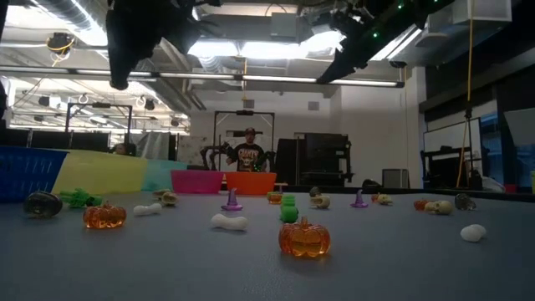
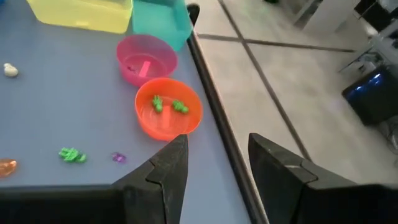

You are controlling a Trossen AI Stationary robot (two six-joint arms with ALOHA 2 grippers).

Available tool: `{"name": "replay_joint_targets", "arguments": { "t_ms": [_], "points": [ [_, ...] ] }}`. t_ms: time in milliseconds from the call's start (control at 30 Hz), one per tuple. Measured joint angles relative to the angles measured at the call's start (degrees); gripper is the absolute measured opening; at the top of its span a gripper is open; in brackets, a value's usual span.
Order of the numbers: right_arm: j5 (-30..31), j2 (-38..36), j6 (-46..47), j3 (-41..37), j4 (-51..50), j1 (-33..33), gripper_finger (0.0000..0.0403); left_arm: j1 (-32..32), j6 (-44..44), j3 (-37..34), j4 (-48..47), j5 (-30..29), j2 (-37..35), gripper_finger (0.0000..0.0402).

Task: Sort Halloween decoration
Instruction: Put the black skull toy into the green bin

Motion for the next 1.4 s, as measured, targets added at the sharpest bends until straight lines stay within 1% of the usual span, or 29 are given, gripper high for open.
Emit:
{"name": "replay_joint_targets", "arguments": {
  "t_ms": [133, 267, 433, 600, 767, 967, 1167, 1267, 1400],
  "points": [
    [0.0, 0.0, 2.1, 0.0, -2.4, 0.0, 0.0168, -4.0, -2.3, -0.2, -0.1, 0.2, -2.2, 0.0072],
    [0.0, 0.2, 2.7, 0.0, -2.2, 0.0, 0.0168, -7.9, -6.2, -2.9, 0.0, 0.3, -6.3, 0.0072],
    [0.0, 0.2, 2.8, 0.0, -2.1, 0.0, 0.0168, -11.8, -12.3, -9.4, -0.1, 1.0, -14.3, 0.0072],
    [0.0, 0.2, 4.3, 0.0, -2.1, 0.0, 0.0168, -14.8, -18.1, -17.3, -0.2, 5.8, -23.0, 0.0072],
    [0.0, 0.2, 8.4, 0.0, -2.4, 0.0, 0.0168, -16.9, -23.6, -23.0, 1.7, 9.0, -28.5, 0.0072],
    [0.0, 0.2, 11.8, 0.0, -2.4, 0.0, 0.0168, -17.8, -25.8, -26.8, 4.5, 9.2, -29.9, 0.0072],
    [0.0, 0.2, 12.0, 0.0, -2.4, 0.0, 0.0168, -17.8, -25.8, -29.5, 5.9, 9.7, -29.8, 0.0073],
    [0.0, 0.2, 12.0, 0.0, -2.4, 0.0, 0.0168, -17.8, -25.8, -30.4, 5.9, 10.6, -29.8, 0.0083],
    [0.0, 0.2, 11.9, 0.0, -2.4, 0.0, 0.0168, -17.8, -25.8, -31.0, 5.9, 10.6, -29.8, 0.0107]
  ]
}}
